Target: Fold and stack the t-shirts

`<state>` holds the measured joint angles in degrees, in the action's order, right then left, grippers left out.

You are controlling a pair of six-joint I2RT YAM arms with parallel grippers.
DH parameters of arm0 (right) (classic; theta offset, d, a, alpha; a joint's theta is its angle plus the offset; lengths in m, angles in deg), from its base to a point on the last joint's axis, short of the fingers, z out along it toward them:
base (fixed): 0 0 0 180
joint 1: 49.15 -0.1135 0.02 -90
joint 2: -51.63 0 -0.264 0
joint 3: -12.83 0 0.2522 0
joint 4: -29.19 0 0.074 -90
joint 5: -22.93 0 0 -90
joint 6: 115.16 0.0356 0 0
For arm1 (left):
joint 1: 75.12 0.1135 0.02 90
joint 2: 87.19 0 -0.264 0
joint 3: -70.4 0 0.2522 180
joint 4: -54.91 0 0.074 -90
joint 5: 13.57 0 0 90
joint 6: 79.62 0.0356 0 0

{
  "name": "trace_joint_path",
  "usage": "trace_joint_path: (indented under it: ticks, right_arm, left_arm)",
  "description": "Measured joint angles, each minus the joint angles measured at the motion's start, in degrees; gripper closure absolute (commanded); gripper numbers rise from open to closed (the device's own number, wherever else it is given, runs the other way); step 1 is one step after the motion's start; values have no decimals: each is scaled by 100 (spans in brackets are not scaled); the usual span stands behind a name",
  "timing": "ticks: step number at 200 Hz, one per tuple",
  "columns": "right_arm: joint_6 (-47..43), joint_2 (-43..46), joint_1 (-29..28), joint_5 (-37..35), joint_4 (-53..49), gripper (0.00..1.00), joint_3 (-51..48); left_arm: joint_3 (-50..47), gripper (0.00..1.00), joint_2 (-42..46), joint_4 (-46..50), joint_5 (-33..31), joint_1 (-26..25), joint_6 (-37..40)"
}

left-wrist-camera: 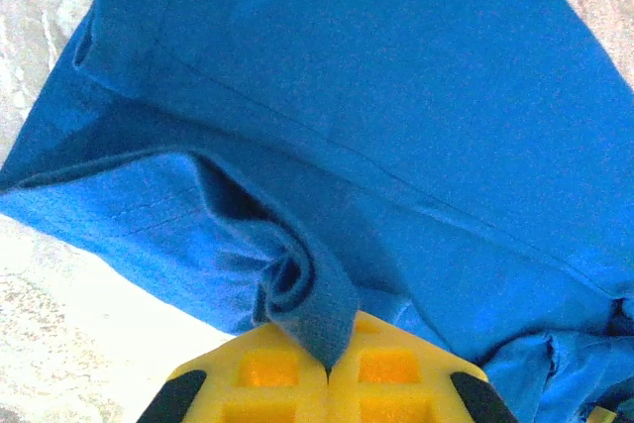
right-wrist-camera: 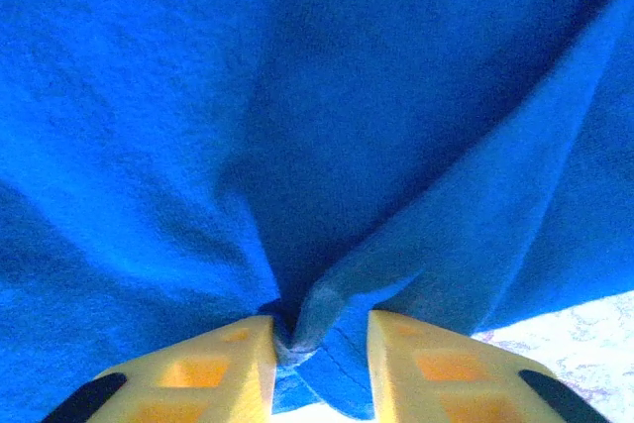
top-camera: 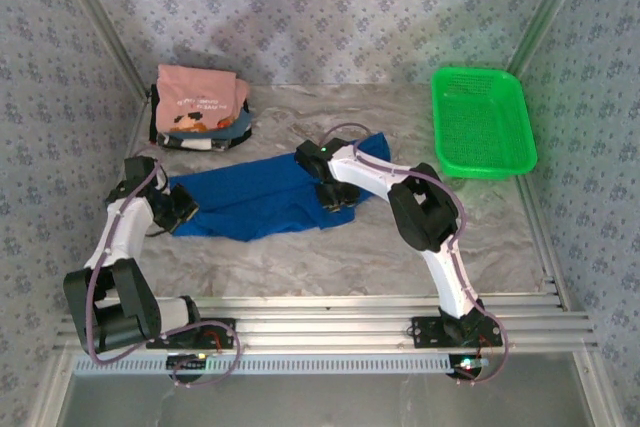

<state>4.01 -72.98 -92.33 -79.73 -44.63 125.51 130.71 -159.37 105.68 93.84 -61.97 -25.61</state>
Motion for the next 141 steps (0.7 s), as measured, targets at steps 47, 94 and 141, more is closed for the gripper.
trace_joint_path:
  ticks: [47, 94, 141]
  right_arm:
    - [-9, 0, 17, 0, 7, 66, -2]
    - [0, 0, 20, 79, 57, 63, -4]
    - [17, 0, 44, 212, 101, 63, -2]
  left_arm:
    - [-22, 100, 0, -4, 0, 15, 0]
    - [-24, 100, 0, -22, 0, 35, -2]
    - [-24, 100, 0, -76, 0, 35, -2]
